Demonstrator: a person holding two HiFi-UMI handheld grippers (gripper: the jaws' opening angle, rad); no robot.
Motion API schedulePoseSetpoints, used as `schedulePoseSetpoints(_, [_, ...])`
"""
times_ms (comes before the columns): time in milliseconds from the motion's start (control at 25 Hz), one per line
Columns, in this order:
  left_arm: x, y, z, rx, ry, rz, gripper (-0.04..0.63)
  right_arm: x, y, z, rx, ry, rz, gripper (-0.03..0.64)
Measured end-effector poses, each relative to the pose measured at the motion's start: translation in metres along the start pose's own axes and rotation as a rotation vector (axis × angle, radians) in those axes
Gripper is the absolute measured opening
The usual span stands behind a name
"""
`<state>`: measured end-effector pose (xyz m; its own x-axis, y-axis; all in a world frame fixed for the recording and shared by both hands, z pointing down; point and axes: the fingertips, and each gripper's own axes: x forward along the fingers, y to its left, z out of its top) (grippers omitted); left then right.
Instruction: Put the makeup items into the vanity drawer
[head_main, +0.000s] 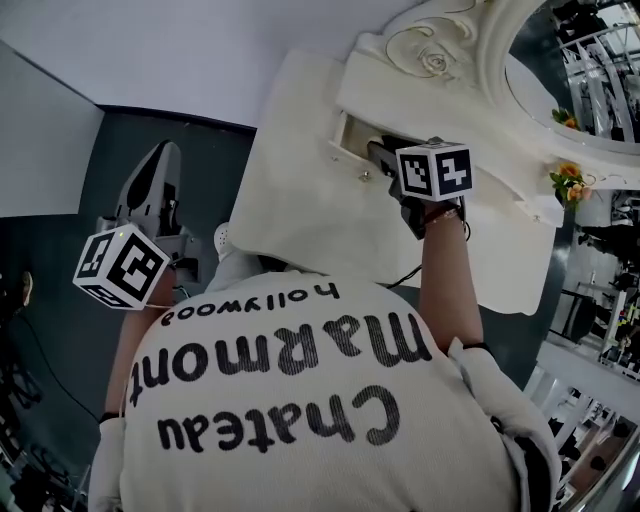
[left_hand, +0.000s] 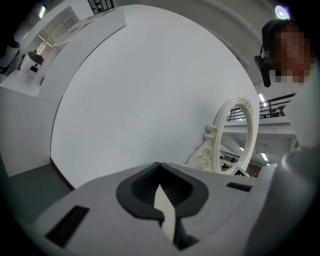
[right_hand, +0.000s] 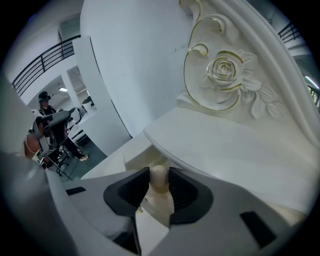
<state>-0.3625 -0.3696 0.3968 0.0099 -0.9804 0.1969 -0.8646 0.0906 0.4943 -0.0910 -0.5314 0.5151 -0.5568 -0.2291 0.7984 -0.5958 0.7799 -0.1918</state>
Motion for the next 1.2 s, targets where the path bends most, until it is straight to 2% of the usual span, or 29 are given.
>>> schedulePoseSetpoints(320, [-0.002, 0.021, -0.002, -0.017, 0.015, 0.024, 0.009, 0.009, -0.001, -0.002, -0.014, 0.072, -0.018, 0.141])
schedulePoseSetpoints(960, [0.003, 0.024, -0.012, -0.053, 0.023, 0.002, 0.008, 0.015, -0.005, -0.009, 0.015, 0.178, -0.053, 0.144])
schedulePoseSetpoints(1200, [0.000, 0.029, -0.014, -0.067, 0.014, 0.012, 0.008, 0.013, -0.003, -0.002, 0.044, 0.158, -0.068, 0.144])
